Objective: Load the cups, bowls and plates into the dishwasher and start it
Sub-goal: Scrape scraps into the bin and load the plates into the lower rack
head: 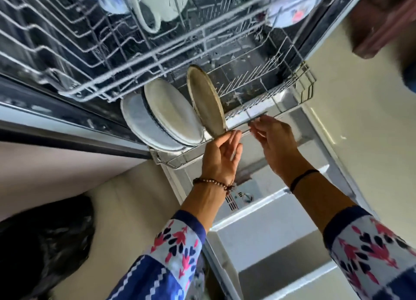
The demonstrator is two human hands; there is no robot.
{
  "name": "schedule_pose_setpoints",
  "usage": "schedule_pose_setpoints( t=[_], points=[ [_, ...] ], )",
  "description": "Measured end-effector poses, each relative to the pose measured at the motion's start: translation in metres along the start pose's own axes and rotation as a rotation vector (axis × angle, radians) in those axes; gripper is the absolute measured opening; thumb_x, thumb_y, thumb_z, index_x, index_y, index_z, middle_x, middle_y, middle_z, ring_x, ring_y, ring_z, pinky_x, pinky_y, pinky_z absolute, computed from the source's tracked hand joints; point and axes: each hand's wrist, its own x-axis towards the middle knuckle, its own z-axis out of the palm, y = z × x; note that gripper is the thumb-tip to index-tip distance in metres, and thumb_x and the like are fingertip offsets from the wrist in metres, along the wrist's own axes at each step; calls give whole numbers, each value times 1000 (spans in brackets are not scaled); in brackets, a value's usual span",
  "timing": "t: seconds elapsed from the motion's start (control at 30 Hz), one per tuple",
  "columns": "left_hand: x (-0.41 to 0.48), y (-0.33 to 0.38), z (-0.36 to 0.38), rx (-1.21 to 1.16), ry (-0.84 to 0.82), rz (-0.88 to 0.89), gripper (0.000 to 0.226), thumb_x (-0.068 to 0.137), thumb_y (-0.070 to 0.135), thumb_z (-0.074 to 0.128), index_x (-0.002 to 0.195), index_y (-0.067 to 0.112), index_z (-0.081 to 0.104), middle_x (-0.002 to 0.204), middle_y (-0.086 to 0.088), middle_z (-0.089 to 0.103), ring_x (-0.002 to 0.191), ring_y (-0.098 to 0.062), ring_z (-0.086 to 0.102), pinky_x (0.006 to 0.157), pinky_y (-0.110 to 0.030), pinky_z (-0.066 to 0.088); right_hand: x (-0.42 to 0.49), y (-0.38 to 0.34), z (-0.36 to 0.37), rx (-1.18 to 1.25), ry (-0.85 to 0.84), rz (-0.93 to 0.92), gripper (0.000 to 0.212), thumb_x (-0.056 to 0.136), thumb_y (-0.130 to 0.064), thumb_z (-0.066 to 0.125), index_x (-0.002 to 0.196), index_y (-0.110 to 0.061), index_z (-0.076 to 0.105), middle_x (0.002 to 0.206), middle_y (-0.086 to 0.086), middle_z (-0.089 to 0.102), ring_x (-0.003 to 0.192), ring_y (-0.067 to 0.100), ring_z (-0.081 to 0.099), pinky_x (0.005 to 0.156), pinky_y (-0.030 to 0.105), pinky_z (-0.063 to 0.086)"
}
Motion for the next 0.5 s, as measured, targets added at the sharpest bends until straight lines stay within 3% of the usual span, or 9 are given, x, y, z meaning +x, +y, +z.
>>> schedule_pose_setpoints(
  t=[0.2,0.27,0.37,0.43,0.5],
  points=[
    [20,31,11,39,3,94,21,96,11,54,110,4,68,79,-1,75,72,-4,70,58,-18,55,22,-16,31,28,-16,27,25,90,8,52,87,-13,65,89,4,66,100,22,62,83,29,51],
    [24,42,15,51,1,119,19,96,11,54,107,6,69,83,0,74,77,-4,69,62,-19,54,29,-17,38,40,-48,28,28,90,7,54,107,-11,67,103,4,69,108,21,63,84,29,50],
    [28,59,23,103,1,156,23,96,12,56,115,7,68,89,2,72,79,-3,67,61,-18,54,37,-22,49,100,-94,34,55,91,8,52,140,-15,49,128,2,65,116,17,61,86,30,49],
    [32,69,27,126,0,183,22,96,11,56,115,10,65,94,1,69,81,-2,66,60,-16,55,39,-30,60,84,-134,47,56,90,11,50,141,-13,46,120,-2,65,108,14,61,86,31,47],
    [35,75,28,155,2,203,18,96,11,56,111,11,65,94,2,68,80,-1,66,58,-15,55,37,-36,69,26,-154,52,49,89,13,47,137,1,47,102,3,63,95,14,57,86,34,46]
  ],
)
